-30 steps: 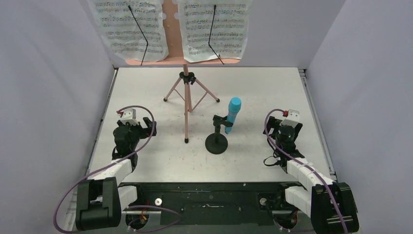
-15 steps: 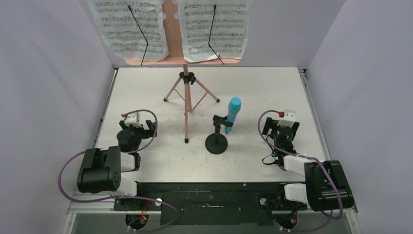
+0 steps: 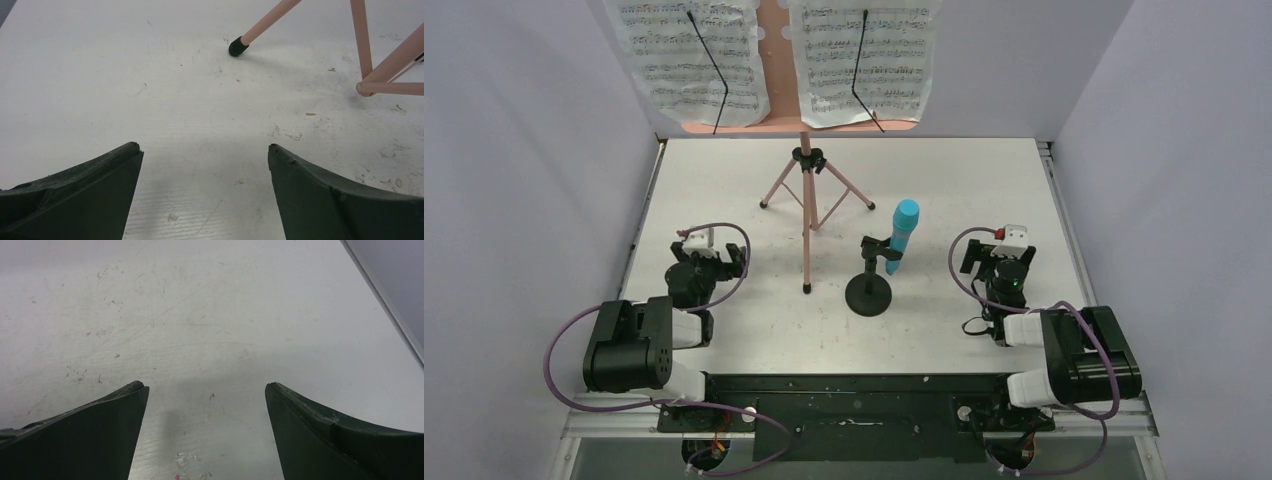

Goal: Set up the instrument practice props

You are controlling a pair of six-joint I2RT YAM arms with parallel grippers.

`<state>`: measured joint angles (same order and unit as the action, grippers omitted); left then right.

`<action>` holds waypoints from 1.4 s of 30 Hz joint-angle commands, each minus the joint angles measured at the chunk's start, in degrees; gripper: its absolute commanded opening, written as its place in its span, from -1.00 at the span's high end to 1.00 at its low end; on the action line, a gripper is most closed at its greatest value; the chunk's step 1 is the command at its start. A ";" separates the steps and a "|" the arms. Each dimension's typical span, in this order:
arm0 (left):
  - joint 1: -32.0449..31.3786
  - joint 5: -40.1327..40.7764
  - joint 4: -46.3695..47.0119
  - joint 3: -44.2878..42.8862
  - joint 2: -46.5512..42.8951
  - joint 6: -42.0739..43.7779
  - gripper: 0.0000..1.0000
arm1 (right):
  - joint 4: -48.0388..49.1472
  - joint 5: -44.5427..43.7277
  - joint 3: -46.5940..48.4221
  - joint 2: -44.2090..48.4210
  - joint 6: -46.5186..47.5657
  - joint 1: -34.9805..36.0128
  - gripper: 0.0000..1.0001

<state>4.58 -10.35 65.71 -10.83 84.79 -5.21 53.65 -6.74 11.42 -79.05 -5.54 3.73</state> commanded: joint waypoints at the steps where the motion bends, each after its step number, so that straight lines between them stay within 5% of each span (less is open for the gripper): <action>1: -0.29 -0.21 1.76 -1.90 -0.23 0.99 -0.93 | 8.55 1.19 1.62 -2.73 2.11 -0.41 -0.80; 6: -0.29 -0.17 1.75 -1.95 -0.22 1.00 -0.93 | 17.87 2.82 -0.09 -9.04 3.44 -0.87 -0.84; 42: -0.60 0.10 1.41 -2.07 -0.24 1.17 -0.93 | 13.92 3.93 4.22 -13.59 4.18 -0.85 -0.79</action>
<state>4.21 -10.31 65.52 -11.09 84.79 -4.67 63.79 -2.57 14.44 -92.73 -1.04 3.29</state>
